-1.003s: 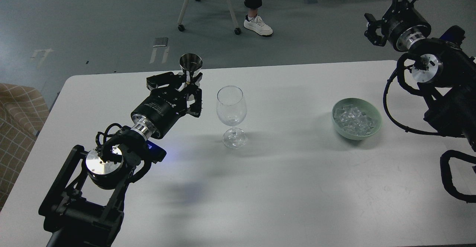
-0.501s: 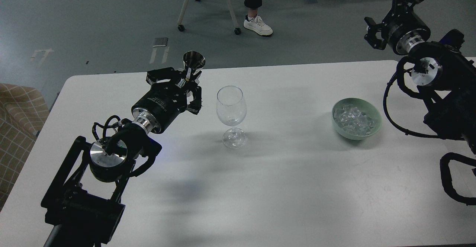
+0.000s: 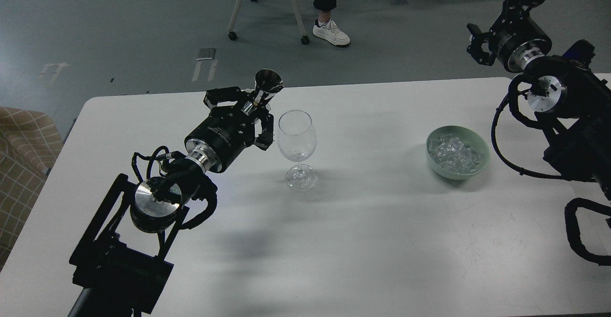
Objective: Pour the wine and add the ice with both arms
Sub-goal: 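Tilt the jigger over the wine glass with the left gripper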
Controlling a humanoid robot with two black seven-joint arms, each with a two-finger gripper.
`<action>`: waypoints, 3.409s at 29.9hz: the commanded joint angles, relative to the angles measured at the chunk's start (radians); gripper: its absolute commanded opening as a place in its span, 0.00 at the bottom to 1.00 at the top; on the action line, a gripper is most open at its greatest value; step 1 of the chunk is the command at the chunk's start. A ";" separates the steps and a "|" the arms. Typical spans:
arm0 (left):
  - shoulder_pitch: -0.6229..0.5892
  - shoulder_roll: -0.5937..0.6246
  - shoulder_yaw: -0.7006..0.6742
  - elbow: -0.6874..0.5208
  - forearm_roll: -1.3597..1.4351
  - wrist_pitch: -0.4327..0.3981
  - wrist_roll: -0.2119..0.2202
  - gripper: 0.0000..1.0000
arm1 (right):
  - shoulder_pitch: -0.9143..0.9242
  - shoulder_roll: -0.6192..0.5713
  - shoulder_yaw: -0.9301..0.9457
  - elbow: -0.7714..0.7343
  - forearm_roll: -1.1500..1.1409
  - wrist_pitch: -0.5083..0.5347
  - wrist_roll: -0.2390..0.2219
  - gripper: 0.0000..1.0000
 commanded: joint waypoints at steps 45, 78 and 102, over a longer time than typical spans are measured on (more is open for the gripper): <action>-0.008 0.020 0.042 0.000 0.232 -0.063 0.005 0.00 | -0.002 -0.002 0.006 0.013 0.000 0.000 0.000 1.00; -0.003 0.022 0.046 0.031 0.359 -0.096 -0.001 0.00 | -0.008 -0.016 0.008 0.019 0.000 0.002 0.000 1.00; -0.023 0.023 0.055 0.034 0.445 -0.110 -0.006 0.00 | -0.021 -0.036 0.009 0.045 0.000 0.002 0.000 1.00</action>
